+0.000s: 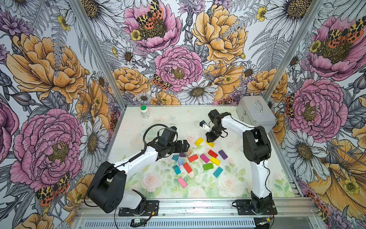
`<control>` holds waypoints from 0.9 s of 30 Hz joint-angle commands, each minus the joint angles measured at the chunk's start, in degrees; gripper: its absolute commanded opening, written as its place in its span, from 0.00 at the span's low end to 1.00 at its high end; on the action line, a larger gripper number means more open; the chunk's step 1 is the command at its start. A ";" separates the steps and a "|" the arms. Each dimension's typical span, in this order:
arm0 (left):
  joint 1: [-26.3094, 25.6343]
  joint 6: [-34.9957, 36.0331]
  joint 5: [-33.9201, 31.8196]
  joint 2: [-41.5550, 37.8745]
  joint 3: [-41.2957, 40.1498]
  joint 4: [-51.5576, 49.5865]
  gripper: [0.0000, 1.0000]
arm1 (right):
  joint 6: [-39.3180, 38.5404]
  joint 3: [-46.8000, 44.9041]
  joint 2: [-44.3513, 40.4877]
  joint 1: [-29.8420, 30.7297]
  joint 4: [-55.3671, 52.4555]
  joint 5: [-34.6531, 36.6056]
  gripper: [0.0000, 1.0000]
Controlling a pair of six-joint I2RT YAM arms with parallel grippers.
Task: Assemble a piece of candy with building blocks
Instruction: Place the building block at the center of the board.
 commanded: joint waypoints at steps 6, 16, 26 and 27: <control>-0.60 1.31 -0.19 0.13 2.58 0.99 0.99 | -0.49 1.62 1.37 -1.06 -0.21 0.13 0.00; -0.60 1.30 0.26 1.09 3.64 0.99 0.99 | -0.49 1.89 0.75 -2.46 -0.12 0.13 0.00; -0.67 1.38 0.49 1.80 4.18 0.99 0.99 | -0.49 1.79 0.23 -3.07 -0.11 0.13 0.00; -0.68 1.39 0.50 1.88 4.18 0.99 0.99 | -0.49 1.76 0.23 -3.16 -0.09 0.13 0.00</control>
